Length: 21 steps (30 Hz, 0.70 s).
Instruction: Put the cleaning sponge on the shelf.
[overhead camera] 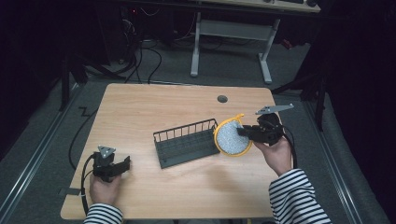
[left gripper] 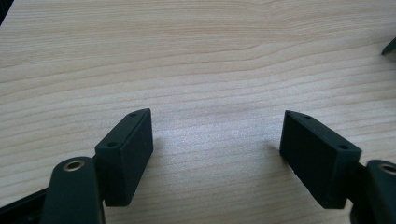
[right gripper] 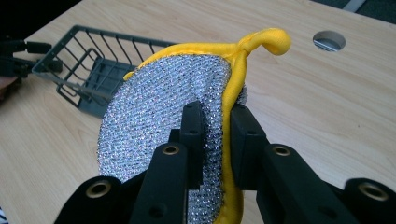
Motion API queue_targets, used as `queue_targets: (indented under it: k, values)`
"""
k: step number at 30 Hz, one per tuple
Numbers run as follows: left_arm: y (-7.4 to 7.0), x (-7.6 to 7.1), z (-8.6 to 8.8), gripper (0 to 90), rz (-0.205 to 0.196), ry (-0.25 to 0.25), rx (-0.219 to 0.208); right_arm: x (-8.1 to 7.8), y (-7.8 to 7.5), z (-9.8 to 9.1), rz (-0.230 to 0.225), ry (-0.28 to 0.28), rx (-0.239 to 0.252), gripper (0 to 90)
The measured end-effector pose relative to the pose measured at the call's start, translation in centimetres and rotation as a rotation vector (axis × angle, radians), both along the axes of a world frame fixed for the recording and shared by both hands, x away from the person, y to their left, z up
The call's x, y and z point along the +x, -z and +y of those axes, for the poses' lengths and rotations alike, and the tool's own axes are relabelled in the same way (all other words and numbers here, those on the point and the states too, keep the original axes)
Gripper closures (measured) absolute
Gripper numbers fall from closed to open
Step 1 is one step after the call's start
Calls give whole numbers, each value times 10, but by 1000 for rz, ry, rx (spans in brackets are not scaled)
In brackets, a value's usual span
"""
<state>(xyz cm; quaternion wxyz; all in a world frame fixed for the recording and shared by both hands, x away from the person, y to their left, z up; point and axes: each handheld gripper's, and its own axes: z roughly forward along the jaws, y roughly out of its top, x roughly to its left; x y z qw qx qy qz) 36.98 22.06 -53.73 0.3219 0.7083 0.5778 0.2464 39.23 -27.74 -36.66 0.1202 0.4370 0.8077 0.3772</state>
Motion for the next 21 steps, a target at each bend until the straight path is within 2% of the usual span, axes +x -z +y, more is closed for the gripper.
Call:
queue_targets:
  k: [5, 12, 21]
  values:
    - [0, 0, 0, 263, 0, 0, -1, 10, -6, 8, -16, 5, 18, 777]
    - [0, 0, 1, 264, 2, 1, -4, 26, -13, 22, -21, -1, -8, 775]
    - [0, 0, 2, 265, -1, 1, -15, 42, -13, 43, -17, -25, -23, 769]
